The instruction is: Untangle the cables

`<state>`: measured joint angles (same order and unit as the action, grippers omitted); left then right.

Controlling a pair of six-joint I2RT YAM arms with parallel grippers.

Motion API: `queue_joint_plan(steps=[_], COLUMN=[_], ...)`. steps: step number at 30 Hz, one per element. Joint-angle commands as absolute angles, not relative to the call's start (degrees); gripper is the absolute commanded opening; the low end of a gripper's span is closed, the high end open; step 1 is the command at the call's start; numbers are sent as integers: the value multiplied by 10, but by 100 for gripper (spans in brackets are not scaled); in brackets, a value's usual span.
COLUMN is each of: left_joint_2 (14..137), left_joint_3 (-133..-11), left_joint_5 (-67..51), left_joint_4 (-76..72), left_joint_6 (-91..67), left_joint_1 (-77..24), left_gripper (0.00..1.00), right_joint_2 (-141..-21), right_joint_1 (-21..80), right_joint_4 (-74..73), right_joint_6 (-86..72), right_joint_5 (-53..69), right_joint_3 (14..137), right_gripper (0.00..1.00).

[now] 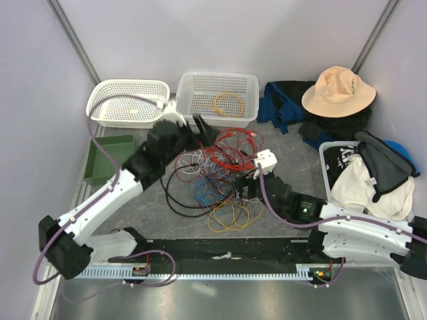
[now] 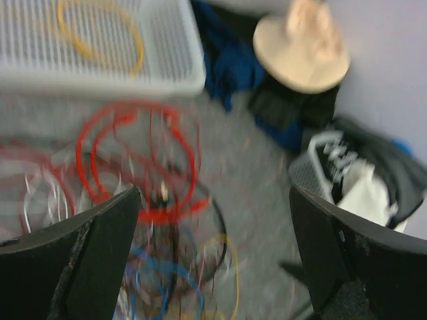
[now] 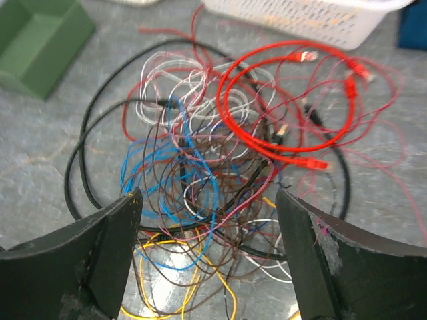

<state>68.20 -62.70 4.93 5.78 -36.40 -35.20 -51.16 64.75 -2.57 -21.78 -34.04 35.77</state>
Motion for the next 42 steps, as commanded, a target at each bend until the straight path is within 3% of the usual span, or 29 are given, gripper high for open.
queue_joint_plan(steps=[1, 5, 11, 17, 22, 33, 42], left_joint_2=[579, 481, 384, 367, 351, 345, 375], left_joint_3=[-508, -443, -389, -383, -397, -435, -363], left_joint_5=[167, 208, 199, 197, 197, 182, 76], left_joint_4=[131, 194, 250, 269, 272, 199, 7], left_joint_6=[-467, -503, -518, -507, -479, -422, -383], left_joint_1=[-422, -453, -455, -455, -454, -454, -454], left_gripper=[100, 100, 100, 100, 100, 100, 100], right_joint_2=[-597, -668, -777, -841, -785, -549, -496], right_joint_1=[648, 647, 636, 605, 598, 598, 599], right_joint_4=[26, 43, 69, 65, 36, -97, -178], right_joint_6=[-229, -227, -231, -228, -185, -159, -149], right_joint_5=[-303, -312, -312, -307, -315, -306, -275], right_joint_3=[381, 393, 415, 452, 479, 577, 697], right_gripper=[87, 82, 67, 38, 1, 0, 0])
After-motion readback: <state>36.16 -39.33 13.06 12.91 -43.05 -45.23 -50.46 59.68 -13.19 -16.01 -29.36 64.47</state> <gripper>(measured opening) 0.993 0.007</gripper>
